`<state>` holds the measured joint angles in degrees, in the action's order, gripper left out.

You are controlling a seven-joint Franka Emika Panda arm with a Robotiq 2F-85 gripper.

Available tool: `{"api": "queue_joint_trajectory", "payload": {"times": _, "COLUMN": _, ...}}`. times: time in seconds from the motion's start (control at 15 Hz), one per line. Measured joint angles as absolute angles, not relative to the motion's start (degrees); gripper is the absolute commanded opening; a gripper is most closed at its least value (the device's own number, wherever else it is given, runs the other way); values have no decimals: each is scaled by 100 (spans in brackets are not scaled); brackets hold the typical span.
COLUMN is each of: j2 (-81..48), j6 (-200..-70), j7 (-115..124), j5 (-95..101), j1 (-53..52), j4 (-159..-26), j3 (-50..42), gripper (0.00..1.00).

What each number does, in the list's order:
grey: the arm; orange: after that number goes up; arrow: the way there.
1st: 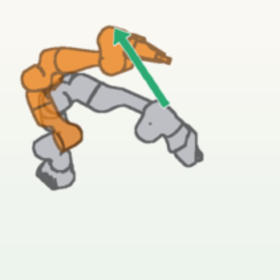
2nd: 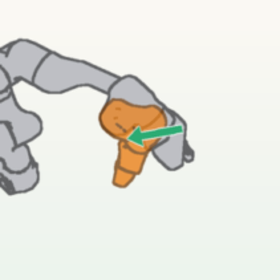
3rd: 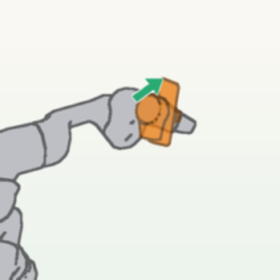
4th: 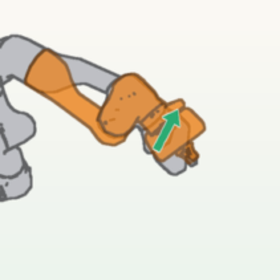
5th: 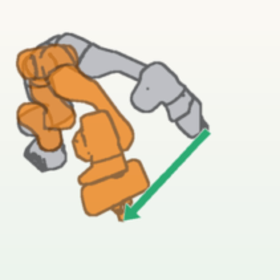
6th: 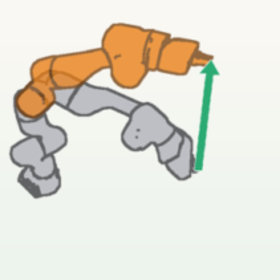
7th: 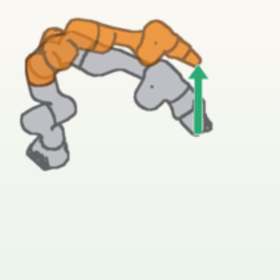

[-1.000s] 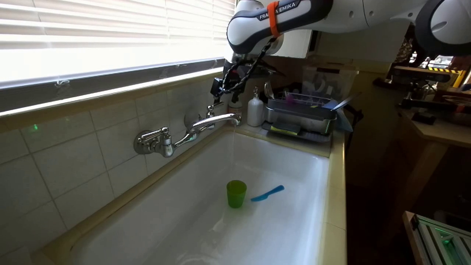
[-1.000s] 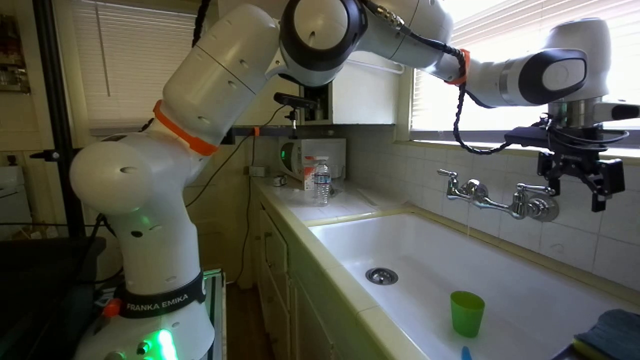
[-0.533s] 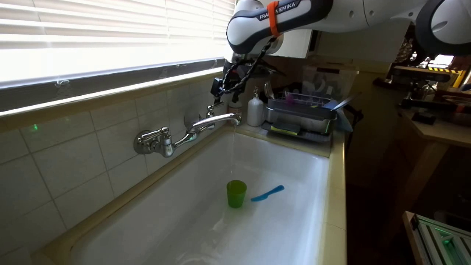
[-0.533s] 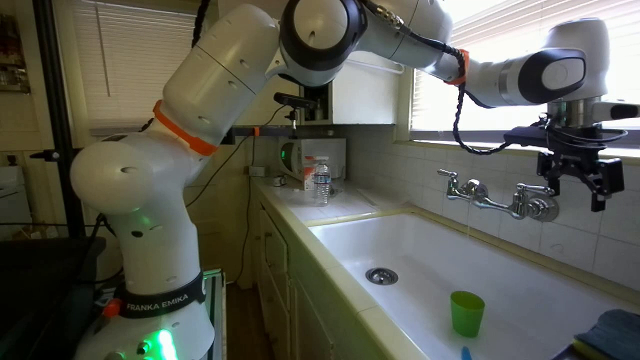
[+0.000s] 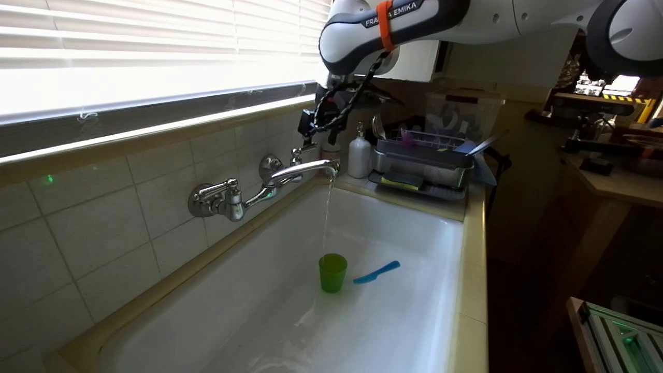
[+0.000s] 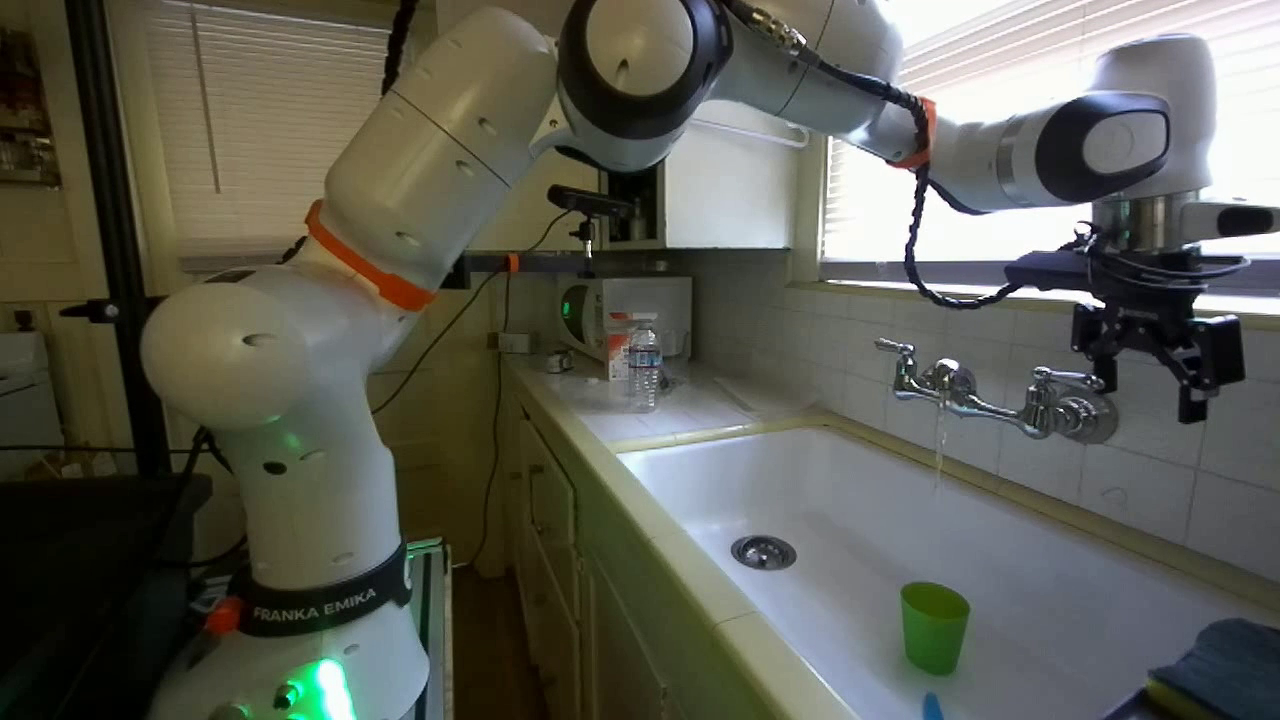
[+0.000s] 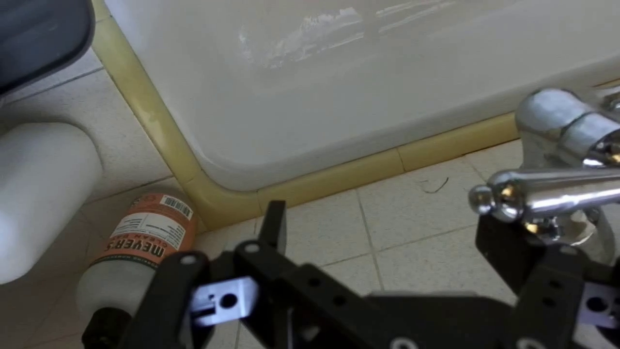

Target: Open then close the water to the kitchen faucet

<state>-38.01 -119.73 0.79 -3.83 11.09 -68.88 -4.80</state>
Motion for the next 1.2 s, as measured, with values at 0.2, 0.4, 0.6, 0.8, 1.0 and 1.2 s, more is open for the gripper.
{"api": "queue_joint_trajectory", "payload": {"times": 0.2, "j2": -3788, "j6": -11907, "j7": 105, "j5": -347, "j1": 1102, "j4": -6888, "j3": -485, "gripper": 100}}
{"api": "queue_joint_trajectory", "payload": {"times": 0.4, "j2": -3784, "j6": -11890, "j7": 115, "j5": -331, "j1": 1094, "j4": -6888, "j3": -493, "gripper": 100}}
{"api": "queue_joint_trajectory", "payload": {"times": 0.6, "j2": -3785, "j6": -11894, "j7": 126, "j5": -277, "j1": 1089, "j4": -6892, "j3": -547, "gripper": 100}}
{"api": "queue_joint_trajectory", "payload": {"times": 0.8, "j2": -3784, "j6": -11894, "j7": 130, "j5": -156, "j1": 1093, "j4": -6900, "j3": -676, "gripper": 100}}
{"api": "queue_joint_trajectory", "payload": {"times": 1.0, "j2": -3764, "j6": -11814, "j7": 117, "j5": -103, "j1": 1100, "j4": -6912, "j3": -746, "gripper": 100}}
{"api": "queue_joint_trajectory", "payload": {"times": 1.2, "j2": -3690, "j6": -11442, "j7": 36, "j5": -103, "j1": 1098, "j4": -6940, "j3": -733, "gripper": 100}}
